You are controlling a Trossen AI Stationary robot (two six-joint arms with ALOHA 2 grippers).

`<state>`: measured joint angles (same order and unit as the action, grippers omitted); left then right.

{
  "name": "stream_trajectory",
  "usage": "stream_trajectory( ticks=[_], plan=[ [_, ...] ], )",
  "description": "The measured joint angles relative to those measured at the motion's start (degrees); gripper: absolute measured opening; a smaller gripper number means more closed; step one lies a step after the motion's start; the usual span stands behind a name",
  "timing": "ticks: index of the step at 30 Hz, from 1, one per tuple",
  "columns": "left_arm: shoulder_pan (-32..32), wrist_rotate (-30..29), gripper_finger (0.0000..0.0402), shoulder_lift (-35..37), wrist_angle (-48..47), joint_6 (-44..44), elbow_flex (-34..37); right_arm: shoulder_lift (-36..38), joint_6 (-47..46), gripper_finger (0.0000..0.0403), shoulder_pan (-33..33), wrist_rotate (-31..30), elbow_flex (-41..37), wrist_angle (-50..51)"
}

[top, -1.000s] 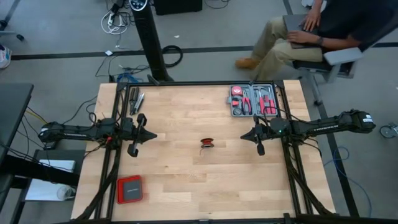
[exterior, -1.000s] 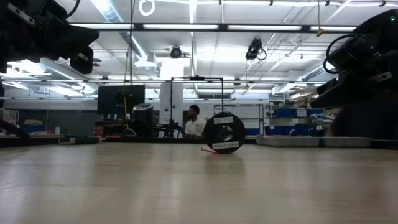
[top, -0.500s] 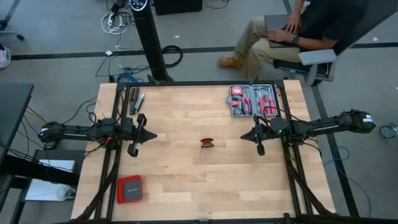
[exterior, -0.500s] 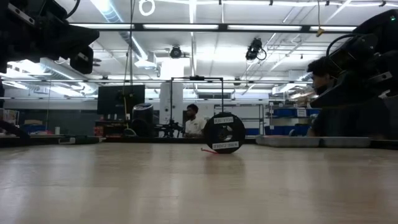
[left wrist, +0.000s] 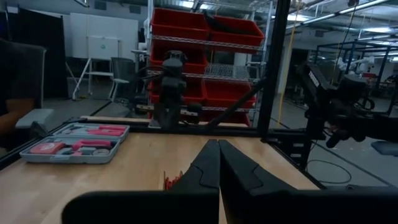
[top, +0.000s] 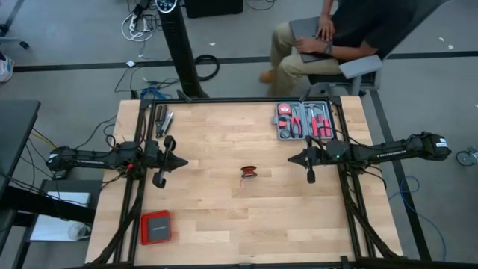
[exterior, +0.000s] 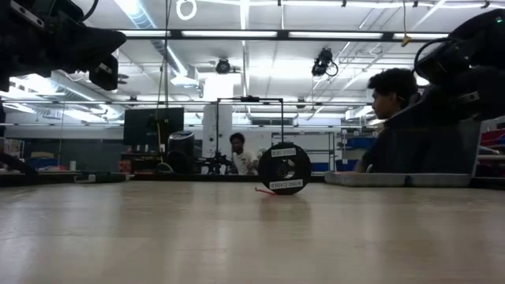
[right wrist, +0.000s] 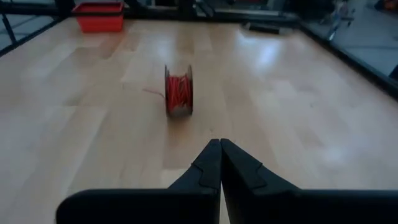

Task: Coil cords
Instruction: Uncoil the red cable wire from the black spool

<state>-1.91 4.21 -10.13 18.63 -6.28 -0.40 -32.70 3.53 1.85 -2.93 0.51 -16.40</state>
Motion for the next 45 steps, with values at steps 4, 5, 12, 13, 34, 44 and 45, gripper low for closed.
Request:
stream_trajectory(
  ticks=[4,5,12,13,34,44,45],
  plan=[
    [0.0,-1.0,0.0004,0.0,0.1,0.0,0.0,0.0,0.0,0.0007,0.0,0.0,0.0,-2.3],
    [0.0,-1.0,0.0004,0.0,0.1,0.0,0.0,0.0,-0.5,0.0007,0.0,0.0,0.0,-3.2],
    [0.0,-3.6,0.0004,0.0,6.8,-4.9,0.0,0.0,-7.0,0.0007,0.0,0.0,0.0,-15.9],
    [0.0,-4.9,0.0004,0.0,8.1,-5.9,0.0,0.0,-8.7,0.0007,0.0,0.1,0.1,-18.0],
    [0.0,-15.2,0.0004,-4.6,-3.8,-7.2,-7.4,-9.6,-7.3,0.0007,1.8,1.6,17.7,-6.3],
    [0.0,-14.8,0.0004,-17.5,-8.6,-6.0,-17.4,-25.9,-6.4,0.0007,2.4,2.1,31.3,6.1],
    [0.0,-14.8,0.0004,-19.3,-9.9,-6.0,-18.6,-27.1,-6.4,0.0007,2.4,2.8,31.8,6.5]
  ],
)
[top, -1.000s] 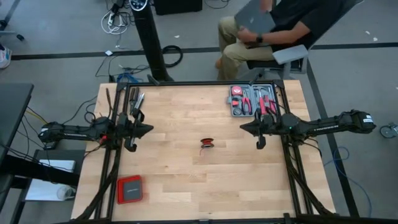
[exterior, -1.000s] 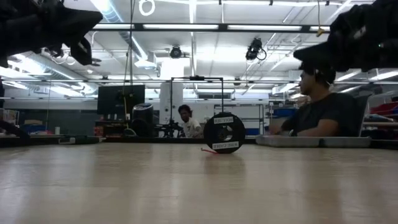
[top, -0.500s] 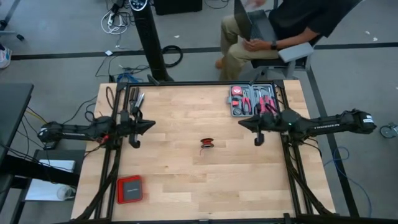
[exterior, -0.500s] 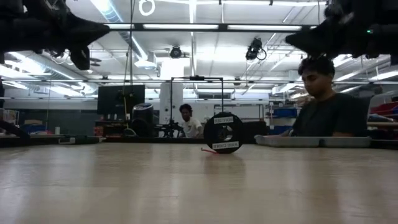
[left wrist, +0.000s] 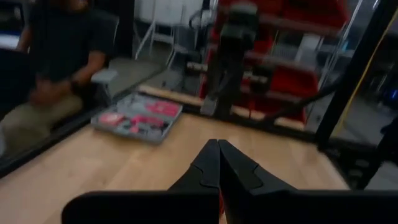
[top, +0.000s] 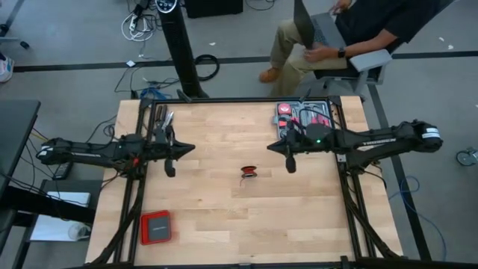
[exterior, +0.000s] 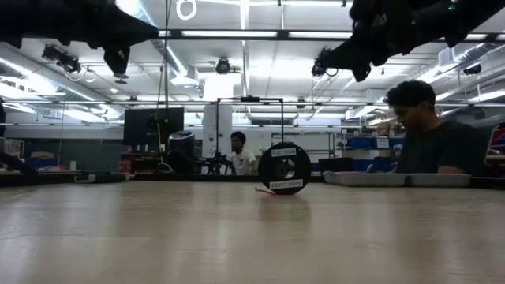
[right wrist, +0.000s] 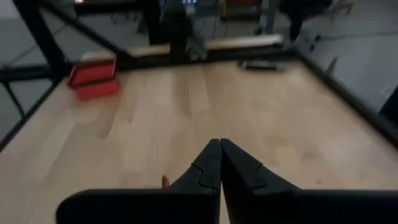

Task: Coil cords
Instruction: Uncoil the red cable wire from the black spool

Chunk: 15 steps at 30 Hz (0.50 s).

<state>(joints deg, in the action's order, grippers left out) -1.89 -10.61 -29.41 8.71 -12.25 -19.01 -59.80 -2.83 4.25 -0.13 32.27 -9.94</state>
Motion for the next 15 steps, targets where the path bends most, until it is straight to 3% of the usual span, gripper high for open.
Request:
stream_trajectory(
  ticks=[10,15],
  plan=[
    [0.0,-0.2,0.0004,-14.7,-3.8,4.5,-10.5,-9.0,1.2,0.0008,0.0,2.6,2.3,0.8],
    [0.0,-0.8,0.0004,-21.5,-3.8,4.6,-12.6,-12.2,0.9,0.003,0.0,2.8,2.3,0.8]
  ],
)
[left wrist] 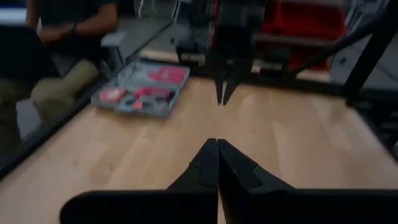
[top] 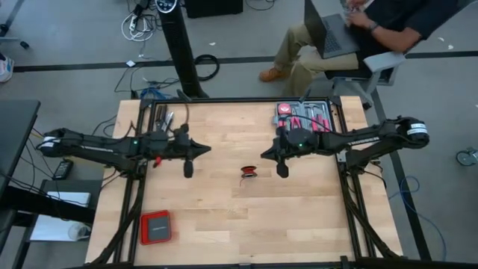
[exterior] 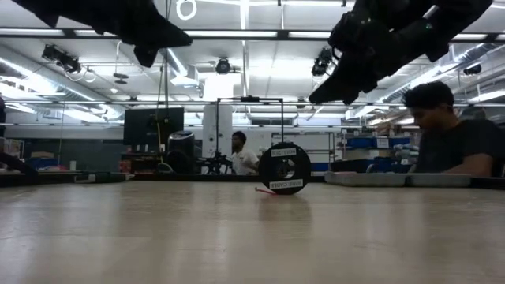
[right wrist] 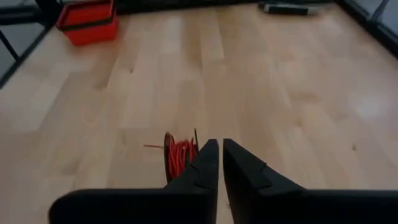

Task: Coil cords
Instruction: Uncoil the red cable wire from the black spool

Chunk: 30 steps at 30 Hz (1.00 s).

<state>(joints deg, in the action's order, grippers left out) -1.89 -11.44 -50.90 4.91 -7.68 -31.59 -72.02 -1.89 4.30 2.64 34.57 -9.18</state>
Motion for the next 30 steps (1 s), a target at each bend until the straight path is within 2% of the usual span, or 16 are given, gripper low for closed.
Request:
stream_trajectory(
  ticks=[6,11,19,24,30],
  plan=[
    [0.0,-0.7,0.0004,-10.2,6.2,0.0,-1.5,-3.9,-0.8,0.0077,2.0,0.1,0.0,-0.1],
    [0.0,-0.7,0.0004,-18.3,7.7,0.0,-4.5,-5.1,-1.6,0.011,2.3,4.0,0.0,-1.5],
    [0.0,3.2,0.0004,-28.1,7.6,0.1,-8.5,-6.7,-4.6,0.0113,1.0,4.5,0.0,-4.5],
    [-0.1,7.8,0.0004,-31.0,8.1,0.1,-9.7,-9.4,-7.1,0.0113,0.4,4.6,0.0,-5.2],
    [-1.1,8.4,0.0004,-32.1,8.9,0.2,-9.6,-12.3,-7.5,0.0113,-1.0,4.6,2.8,-3.7]
  ],
)
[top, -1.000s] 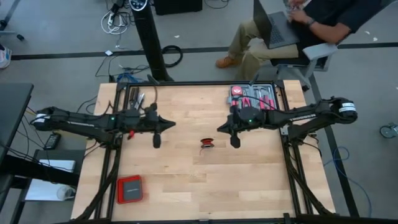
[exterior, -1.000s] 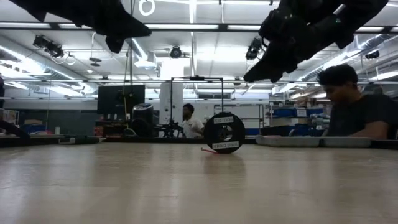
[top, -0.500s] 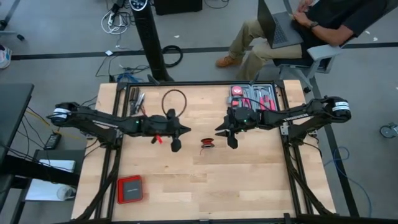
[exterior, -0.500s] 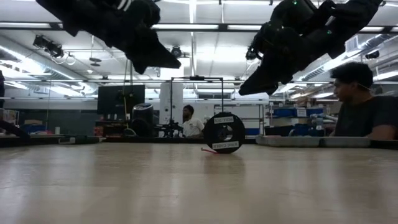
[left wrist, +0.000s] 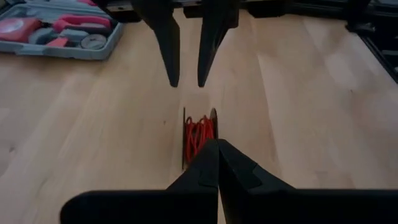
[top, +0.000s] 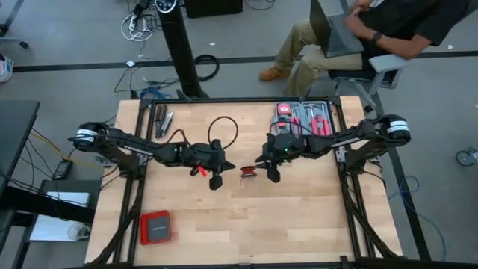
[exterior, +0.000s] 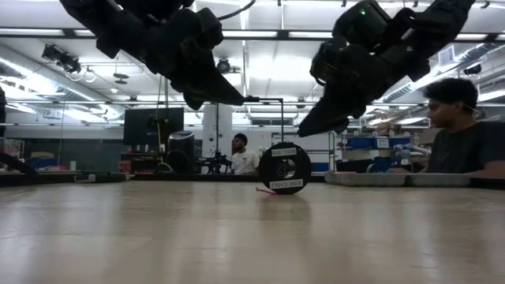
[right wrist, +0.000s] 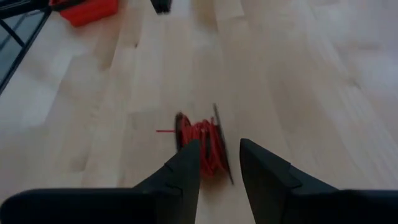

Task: Coil cords
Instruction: Uncoil the red cable wire from the black spool

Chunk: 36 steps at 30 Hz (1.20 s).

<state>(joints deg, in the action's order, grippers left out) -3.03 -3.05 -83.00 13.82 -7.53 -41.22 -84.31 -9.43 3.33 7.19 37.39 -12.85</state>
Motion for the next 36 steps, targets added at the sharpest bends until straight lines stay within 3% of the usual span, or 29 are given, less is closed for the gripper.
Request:
stream_trajectory(
  ticks=[13,19,30,36],
  plan=[
    [-3.2,-0.3,0.0004,0.0,-0.6,-5.5,0.0,-0.8,3.0,0.0112,-0.5,-1.6,4.1,6.3],
    [-3.8,-4.2,0.0006,-1.1,-0.3,-4.9,0.0,-0.9,1.9,0.0112,-0.9,-1.4,4.1,5.8],
    [-2.7,-3.3,0.0062,-8.4,3.7,-3.4,0.1,-0.9,4.6,0.0112,-0.3,-1.8,4.1,6.2],
    [-2.7,-3.3,0.0071,-10.6,6.2,-3.2,0.1,-1.3,4.7,0.0112,-0.1,-1.8,4.1,6.8]
  ],
)
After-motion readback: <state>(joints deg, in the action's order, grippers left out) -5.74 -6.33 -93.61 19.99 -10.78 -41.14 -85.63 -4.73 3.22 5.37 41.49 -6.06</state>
